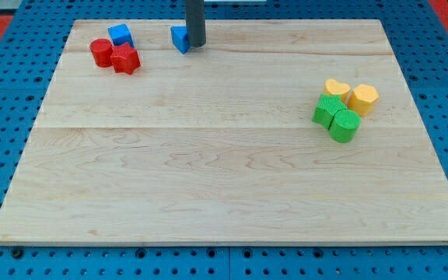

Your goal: Push the blue triangle into the red star

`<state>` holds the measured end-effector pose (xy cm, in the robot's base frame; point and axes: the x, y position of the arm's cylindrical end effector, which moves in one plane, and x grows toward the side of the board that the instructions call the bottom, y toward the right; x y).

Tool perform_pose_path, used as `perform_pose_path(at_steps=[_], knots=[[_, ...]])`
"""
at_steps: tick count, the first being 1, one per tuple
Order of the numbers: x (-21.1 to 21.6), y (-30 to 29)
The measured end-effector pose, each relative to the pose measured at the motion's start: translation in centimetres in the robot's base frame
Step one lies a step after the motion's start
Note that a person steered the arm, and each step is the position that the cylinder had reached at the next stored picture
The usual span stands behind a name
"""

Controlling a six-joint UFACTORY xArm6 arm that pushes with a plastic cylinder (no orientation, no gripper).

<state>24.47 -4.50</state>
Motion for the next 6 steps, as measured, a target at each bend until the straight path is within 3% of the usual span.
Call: perform_pose_path(at_steps=[1,2,3,4,6], knots=[[-2.5,2.2],[-0.9,-0.3],[-1.3,-3.9],[-3.0,-3.9],[1.4,-9.7]])
